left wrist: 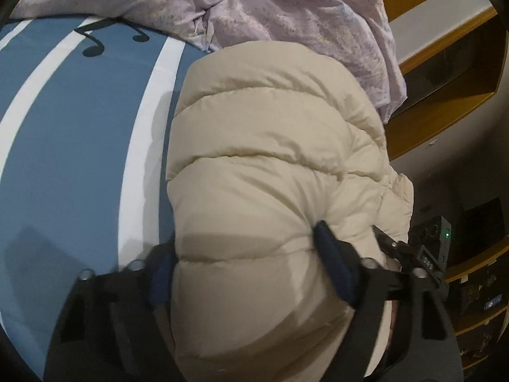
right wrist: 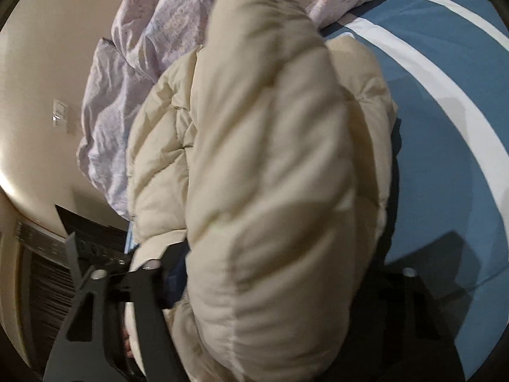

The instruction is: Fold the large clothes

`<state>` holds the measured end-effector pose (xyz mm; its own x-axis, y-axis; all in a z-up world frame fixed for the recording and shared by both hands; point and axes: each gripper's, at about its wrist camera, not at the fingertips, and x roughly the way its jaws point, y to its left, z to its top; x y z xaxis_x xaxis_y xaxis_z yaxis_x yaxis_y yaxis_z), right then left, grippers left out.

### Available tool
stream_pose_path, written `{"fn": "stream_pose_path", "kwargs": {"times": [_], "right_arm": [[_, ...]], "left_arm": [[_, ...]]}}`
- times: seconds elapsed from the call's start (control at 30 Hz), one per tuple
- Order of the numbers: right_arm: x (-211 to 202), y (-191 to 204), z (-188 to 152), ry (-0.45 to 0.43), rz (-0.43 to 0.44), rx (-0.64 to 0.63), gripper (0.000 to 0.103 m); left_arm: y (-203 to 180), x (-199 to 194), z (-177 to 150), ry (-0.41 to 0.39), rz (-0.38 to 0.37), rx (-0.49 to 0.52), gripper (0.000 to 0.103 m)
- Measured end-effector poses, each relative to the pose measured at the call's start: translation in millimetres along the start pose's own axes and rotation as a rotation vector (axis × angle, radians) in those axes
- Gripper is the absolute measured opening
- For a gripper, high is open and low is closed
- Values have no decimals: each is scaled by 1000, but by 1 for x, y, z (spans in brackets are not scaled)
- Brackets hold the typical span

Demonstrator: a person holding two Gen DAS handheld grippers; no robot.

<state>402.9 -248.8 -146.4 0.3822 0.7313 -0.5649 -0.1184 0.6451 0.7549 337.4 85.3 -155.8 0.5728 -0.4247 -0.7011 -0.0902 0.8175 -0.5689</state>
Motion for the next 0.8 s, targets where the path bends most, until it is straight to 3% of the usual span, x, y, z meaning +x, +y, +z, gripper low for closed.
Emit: {"fn": "stream_pose_path", "kwargs": {"times": [0.07, 0.23, 0.57, 0.8], "right_arm": [[1, 5, 1, -7, 5, -11, 48], [20, 33, 10, -4, 28, -55, 37], [84, 101, 18, 52, 99, -161, 31], [113, 115, 18, 91, 110, -201, 31]], "left_arm": [[-3, -6, 3, -16, 0, 24, 58], [4, -30, 12, -71, 11, 48, 44], [54, -89, 39, -210, 102, 14, 40], [81, -106, 48, -257, 157, -2, 40]]}}
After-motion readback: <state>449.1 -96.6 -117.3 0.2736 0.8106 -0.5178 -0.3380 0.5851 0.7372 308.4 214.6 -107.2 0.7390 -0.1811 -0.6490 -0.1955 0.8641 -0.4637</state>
